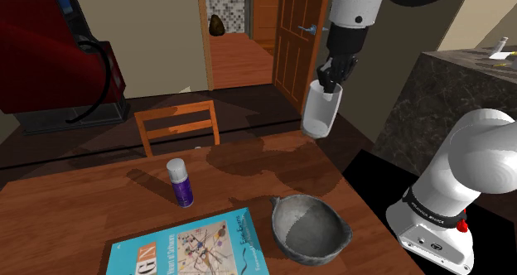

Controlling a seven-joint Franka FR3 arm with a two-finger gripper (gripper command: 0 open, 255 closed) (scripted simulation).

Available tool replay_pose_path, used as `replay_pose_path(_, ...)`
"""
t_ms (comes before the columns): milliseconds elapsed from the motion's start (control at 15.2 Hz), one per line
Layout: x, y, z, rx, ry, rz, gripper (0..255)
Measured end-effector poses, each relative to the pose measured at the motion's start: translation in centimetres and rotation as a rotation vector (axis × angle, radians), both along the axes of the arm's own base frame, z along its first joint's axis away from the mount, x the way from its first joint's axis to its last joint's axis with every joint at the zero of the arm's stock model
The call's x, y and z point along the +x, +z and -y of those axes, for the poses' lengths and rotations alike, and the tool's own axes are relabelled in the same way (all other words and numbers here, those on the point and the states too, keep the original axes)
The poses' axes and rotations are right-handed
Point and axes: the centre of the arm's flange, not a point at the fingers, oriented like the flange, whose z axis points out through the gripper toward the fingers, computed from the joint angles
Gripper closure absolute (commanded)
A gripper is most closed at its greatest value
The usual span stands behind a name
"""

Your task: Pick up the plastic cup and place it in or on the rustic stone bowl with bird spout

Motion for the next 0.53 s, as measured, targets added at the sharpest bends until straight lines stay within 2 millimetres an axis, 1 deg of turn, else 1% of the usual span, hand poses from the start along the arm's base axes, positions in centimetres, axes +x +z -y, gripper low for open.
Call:
replay_pose_path(198, -1.3, 0.9, -2.4, 0.000, 0.001, 0.000, 255)
replay_pose_path(330, -2.6, 1.3, -4.4, 0.000, 0.001, 0.000, 255)
replay_pose_path(528, -4.4, 2.5, -8.0, 0.000, 0.002, 0.001, 255)
